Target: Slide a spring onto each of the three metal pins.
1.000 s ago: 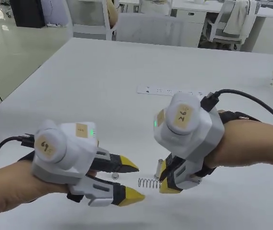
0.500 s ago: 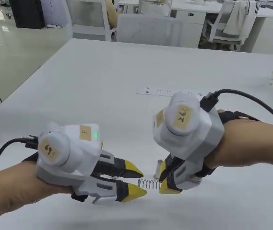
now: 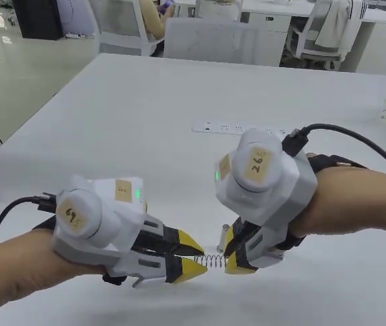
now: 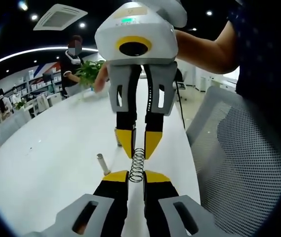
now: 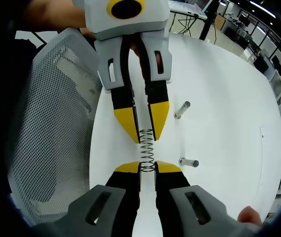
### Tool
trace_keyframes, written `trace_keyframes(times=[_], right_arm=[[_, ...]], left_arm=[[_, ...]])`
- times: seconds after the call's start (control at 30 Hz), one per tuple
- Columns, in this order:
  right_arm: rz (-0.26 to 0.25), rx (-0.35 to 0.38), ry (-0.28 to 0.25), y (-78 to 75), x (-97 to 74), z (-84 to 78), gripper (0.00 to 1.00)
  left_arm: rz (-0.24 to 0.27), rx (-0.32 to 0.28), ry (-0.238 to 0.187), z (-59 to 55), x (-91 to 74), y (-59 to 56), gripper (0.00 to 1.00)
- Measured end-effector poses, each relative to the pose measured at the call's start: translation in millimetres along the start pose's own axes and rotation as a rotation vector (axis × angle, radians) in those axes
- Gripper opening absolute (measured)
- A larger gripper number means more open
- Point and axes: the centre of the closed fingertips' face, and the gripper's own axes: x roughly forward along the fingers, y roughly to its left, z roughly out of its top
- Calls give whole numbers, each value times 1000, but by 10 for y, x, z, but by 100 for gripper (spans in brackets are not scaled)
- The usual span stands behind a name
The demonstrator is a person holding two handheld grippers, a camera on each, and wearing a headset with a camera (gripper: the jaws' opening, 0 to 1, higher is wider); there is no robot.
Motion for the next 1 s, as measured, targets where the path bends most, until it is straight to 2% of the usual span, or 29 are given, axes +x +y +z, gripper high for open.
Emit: trace_keyframes(times=[0.47, 1.0], right_arm=[[-4, 12, -1, 15, -82, 53, 8], [-22, -7, -52, 52, -240, 298, 8]], left_arm=[[-4, 23, 24, -56, 23, -20, 3], [-20, 25, 35, -83, 39, -56, 2]])
